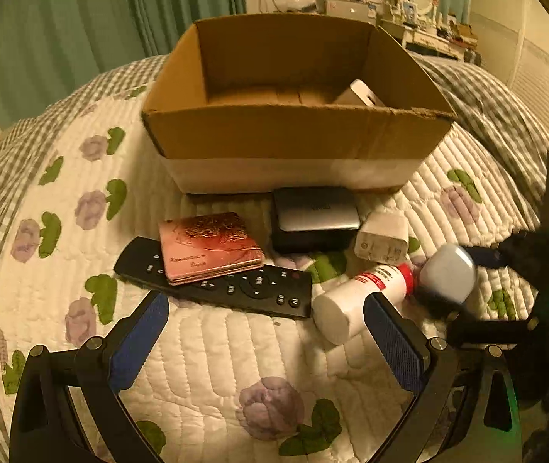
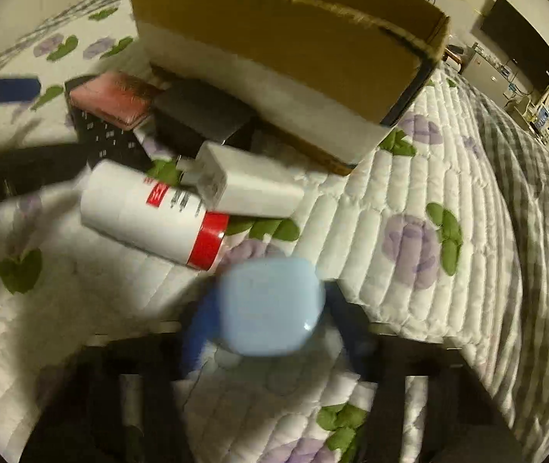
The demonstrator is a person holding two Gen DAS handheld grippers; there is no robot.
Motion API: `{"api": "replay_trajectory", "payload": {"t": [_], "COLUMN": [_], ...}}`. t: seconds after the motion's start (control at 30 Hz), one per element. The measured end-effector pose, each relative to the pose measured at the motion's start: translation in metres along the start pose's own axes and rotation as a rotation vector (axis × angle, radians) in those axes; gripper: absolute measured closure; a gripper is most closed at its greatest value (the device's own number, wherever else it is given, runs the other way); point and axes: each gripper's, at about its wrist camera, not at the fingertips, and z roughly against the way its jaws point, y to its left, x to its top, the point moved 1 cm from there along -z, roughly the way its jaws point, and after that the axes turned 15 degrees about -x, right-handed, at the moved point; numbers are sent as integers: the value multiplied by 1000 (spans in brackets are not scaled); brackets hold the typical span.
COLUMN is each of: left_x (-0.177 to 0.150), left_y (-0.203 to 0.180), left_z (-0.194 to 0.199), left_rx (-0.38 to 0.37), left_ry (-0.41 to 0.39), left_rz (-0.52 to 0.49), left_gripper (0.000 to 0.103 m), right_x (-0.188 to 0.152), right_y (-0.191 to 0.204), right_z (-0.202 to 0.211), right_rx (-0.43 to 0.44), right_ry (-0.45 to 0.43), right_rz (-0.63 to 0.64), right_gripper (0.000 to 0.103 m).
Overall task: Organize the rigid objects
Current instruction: 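Grasp the light blue earbud case with the right tool, then grasp the white bottle with red cap with the left tool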
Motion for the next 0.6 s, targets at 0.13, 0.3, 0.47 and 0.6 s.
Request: {"api": "replay_trajectory", "payload": {"t": [0.13,0.3,0.47,0.6], "left_x": [6,11,9,8], "left_y": [-14,-38,-49,-54], "left_z": [-5,-25,-58,-69], "left_rx": [-25,-54,-118,-139], "left_ry": [16,81,204,245], "left_rz": [-58,-181,-243,-276], "left_gripper": [0,2,31,35], "right_x": [5,13,20,18], "right_y": [-21,-45,-55,-52], "right_z": [6,10,12,11], "right_rx": [12,-1,3,13], "right_ry": [-4,-19,-22,-17], "right_rz": [-34,-70,-84,-78], "right_gripper": [54,54,54,54]}}
